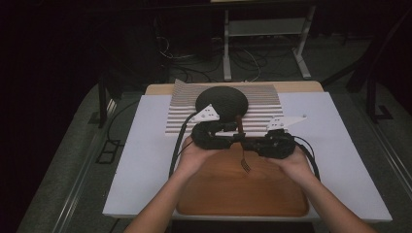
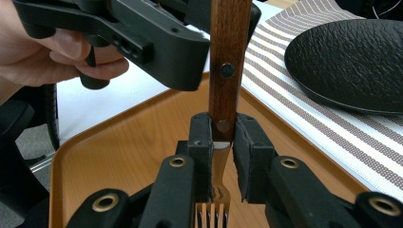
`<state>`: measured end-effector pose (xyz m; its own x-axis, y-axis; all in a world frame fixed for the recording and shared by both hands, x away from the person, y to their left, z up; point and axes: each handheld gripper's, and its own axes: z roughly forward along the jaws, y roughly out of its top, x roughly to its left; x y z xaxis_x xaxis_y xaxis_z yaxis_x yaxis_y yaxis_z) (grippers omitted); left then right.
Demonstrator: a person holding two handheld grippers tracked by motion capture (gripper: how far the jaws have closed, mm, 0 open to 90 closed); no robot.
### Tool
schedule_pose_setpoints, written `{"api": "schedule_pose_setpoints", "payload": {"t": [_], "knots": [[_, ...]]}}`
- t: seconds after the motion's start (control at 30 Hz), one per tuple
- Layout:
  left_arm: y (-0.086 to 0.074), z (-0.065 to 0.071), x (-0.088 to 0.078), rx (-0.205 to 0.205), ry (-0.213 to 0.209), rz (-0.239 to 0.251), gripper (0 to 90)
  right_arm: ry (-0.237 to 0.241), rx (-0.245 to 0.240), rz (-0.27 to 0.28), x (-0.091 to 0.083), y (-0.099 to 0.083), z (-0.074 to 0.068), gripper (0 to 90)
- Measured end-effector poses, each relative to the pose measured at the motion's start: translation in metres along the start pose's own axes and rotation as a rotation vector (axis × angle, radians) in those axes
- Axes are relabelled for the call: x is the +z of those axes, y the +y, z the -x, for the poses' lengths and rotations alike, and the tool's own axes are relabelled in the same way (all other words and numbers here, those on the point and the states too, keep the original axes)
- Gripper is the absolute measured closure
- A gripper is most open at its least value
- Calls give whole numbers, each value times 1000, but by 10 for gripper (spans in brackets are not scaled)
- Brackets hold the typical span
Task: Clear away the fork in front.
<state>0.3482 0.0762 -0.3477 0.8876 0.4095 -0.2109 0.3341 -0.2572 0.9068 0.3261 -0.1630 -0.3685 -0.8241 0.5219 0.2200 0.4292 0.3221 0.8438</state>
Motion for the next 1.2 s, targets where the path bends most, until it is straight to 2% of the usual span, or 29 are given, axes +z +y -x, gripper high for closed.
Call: {"api": "schedule_pose_setpoints", "payload": {"t": [0.17,0.47,0.67,0.7,0.73,0.8,0.87,0.9,0.93,0.97,1.0,1.03,1.07,1.1,1.17,1.2], "knots": [[-3,-1,3,-27,2,8,600,3,-1,4,3,0,-1,768],[-5,-1,5,-30,-2,12,742,-1,-8,3,9,2,-6,768],[-6,-1,4,-26,-38,9,769,0,-20,3,11,2,-7,754],[-6,-2,3,-27,-49,8,772,6,-22,5,11,2,-8,699],[-6,-2,3,-27,-49,8,773,6,-22,5,11,2,-8,699],[-5,-3,1,-33,-55,9,778,13,-23,12,9,2,-7,604],[-5,-4,-1,-29,-64,9,781,16,-23,14,8,2,-7,571],[-4,-4,-3,-38,-66,3,794,20,-23,15,7,1,-5,494],[-4,-4,-3,-38,-66,3,809,20,-23,15,7,1,-5,494],[-4,-6,-5,-39,-71,-1,811,3,-21,17,5,0,-5,422],[-4,-6,-5,-39,-71,-1,812,3,-21,17,5,0,-5,422],[-5,-7,-7,-39,-66,-1,812,-1,-10,6,4,-3,-2,375],[-5,-7,-7,-39,-66,-1,812,-1,-10,6,4,-3,-2,375],[-6,-9,-9,-37,-77,-1,811,-6,-4,9,2,-6,0,335],[-7,-10,-12,-32,-69,0,809,-25,-2,2,-1,-10,3,295],[-7,-10,-12,-32,-69,0,808,-25,-2,2,-1,-10,3,295]]}}
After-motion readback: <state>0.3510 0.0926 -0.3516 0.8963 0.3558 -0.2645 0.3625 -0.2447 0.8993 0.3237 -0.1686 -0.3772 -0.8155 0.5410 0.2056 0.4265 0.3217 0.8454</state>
